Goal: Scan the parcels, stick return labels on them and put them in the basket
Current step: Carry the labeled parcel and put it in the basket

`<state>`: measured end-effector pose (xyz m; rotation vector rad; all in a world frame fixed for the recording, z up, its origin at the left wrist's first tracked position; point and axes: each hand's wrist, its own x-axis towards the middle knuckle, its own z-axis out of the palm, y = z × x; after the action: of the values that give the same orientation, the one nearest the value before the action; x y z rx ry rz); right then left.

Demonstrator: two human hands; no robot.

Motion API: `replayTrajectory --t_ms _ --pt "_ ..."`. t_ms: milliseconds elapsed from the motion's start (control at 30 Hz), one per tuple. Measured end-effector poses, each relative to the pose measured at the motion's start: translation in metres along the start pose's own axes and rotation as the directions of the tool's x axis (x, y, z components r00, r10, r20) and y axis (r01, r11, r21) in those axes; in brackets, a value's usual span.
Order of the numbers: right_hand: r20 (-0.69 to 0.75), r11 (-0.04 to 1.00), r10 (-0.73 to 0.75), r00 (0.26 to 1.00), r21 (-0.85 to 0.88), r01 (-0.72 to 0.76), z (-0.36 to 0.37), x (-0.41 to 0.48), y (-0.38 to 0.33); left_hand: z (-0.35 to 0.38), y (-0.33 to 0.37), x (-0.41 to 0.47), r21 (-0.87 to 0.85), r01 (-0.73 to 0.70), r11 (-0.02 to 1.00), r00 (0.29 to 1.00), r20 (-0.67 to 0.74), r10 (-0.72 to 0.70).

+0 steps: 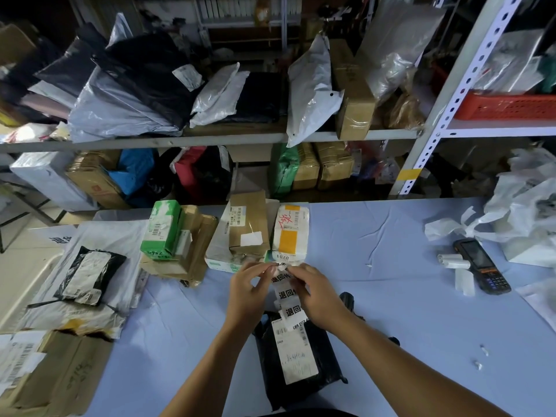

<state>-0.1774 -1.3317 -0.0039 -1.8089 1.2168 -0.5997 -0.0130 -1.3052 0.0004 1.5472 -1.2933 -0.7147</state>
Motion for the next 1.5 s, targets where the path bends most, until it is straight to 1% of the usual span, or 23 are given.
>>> replayTrajectory --t_ms 67,133,200,233,300,333,367,433,533,600,733,800,867,933,1000,1067,1100,1133,1200,1233,1267,1400,1500 --pt "0.004 0.997 -0.006 1.0 -0.079 0.006 0.002 -0.001 0.003 -0.001 -0.001 -0.006 0.055 -0.064 0.996 0.997 -0.033 0.066" --pt "-0.001 0.981 -0.039 0.999 -0.189 0.038 0.005 -0.002 0.005 -0.002 -0.004 -0.011 0.238 -0.171 0.956 0.979 -0.066 0.191" --pt "-0.012 0.962 -0.082 0.997 -0.264 0.076 0.007 -0.002 0.006 -0.002 -0.009 -0.014 0.498 -0.265 0.826 0.939 -0.06 0.338" --pt "-0.012 0.957 -0.089 0.996 -0.277 0.082 0.008 -0.002 0.005 -0.003 -0.012 -0.015 0.587 -0.305 0.75 0.916 -0.034 0.399" --pt "-0.007 0.963 -0.08 0.997 -0.259 0.076 0.009 -0.002 0.005 -0.005 -0.016 -0.015 0.704 -0.372 0.606 0.877 0.054 0.477" --pt "-0.002 0.969 -0.072 0.997 -0.239 0.07 0.01 -0.002 0.006 -0.007 -0.016 -0.014 0.725 -0.395 0.564 0.866 0.089 0.492" --pt "0.005 0.971 -0.063 0.998 -0.23 0.062 0.01 -0.002 0.007 -0.009 -0.016 -0.012 0.724 -0.413 0.553 0.859 0.108 0.501" --pt "0.019 0.963 -0.044 0.999 -0.264 0.048 0.009 0.0 0.01 -0.012 -0.012 -0.008 0.7 -0.43 0.57 0.858 0.121 0.499" --pt "0.076 0.918 -0.014 0.997 -0.394 0.043 0.007 0.006 0.016 -0.018 -0.004 -0.001 0.688 -0.468 0.554 0.853 0.189 0.486" --pt "0.118 0.899 0.018 0.993 -0.437 0.036 0.006 0.011 0.019 -0.023 -0.004 0.001 0.676 -0.462 0.574 0.862 0.191 0.47" --pt "0.15 0.899 0.131 0.98 -0.434 -0.054 0.004 0.021 0.03 -0.032 -0.009 0.005 0.579 -0.305 0.756 0.932 0.016 0.363" --pt "0.094 0.922 0.187 0.978 -0.361 -0.142 0.003 0.027 0.035 -0.037 -0.013 0.008 0.555 -0.263 0.789 0.941 -0.034 0.337" --pt "-0.035 0.946 0.286 0.957 -0.146 -0.289 0.0 0.035 0.036 -0.041 -0.017 0.009 0.576 -0.275 0.77 0.932 -0.037 0.361" --pt "-0.18 0.921 0.389 0.903 0.042 -0.388 -0.006 0.044 0.033 -0.042 -0.018 0.008 0.609 -0.294 0.737 0.917 -0.036 0.396" --pt "-0.314 0.894 0.432 0.846 0.025 -0.447 -0.009 0.051 0.028 -0.04 -0.016 0.005 0.656 -0.314 0.687 0.896 -0.036 0.444" --pt "-0.357 0.873 0.457 0.815 0.005 -0.487 -0.01 0.052 0.017 -0.036 -0.012 0.001 0.698 -0.351 0.624 0.867 -0.009 0.498" --pt "-0.312 0.872 0.48 0.82 0.068 -0.485 -0.009 0.052 0.01 -0.034 -0.01 -0.001 0.714 -0.374 0.593 0.854 0.016 0.52" --pt "-0.21 0.857 0.513 0.832 0.185 -0.481 -0.008 0.051 0.003 -0.032 -0.008 -0.004 0.725 -0.398 0.562 0.843 0.047 0.536" --pt "0.07 0.744 0.542 0.837 0.422 -0.517 -0.005 0.043 -0.013 -0.027 -0.003 -0.009 0.737 -0.449 0.505 0.823 0.121 0.555" --pt "0.157 0.695 0.524 0.837 0.488 -0.527 -0.003 0.039 -0.018 -0.024 -0.002 -0.012 0.741 -0.475 0.474 0.811 0.159 0.563" --pt "0.184 0.664 0.514 0.838 0.533 -0.524 -0.002 0.035 -0.02 -0.021 -0.001 -0.015 0.744 -0.496 0.448 0.8 0.192 0.568" --pt "0.148 0.557 0.556 0.818 0.665 -0.498 -0.006 0.023 -0.021 -0.016 0.0 -0.03 0.744 -0.554 0.373 0.768 0.284 0.575" --pt "0.161 0.555 0.543 0.824 0.668 -0.495 -0.011 0.013 -0.018 -0.013 -0.005 -0.041 0.723 -0.587 0.365 0.745 0.306 0.593"
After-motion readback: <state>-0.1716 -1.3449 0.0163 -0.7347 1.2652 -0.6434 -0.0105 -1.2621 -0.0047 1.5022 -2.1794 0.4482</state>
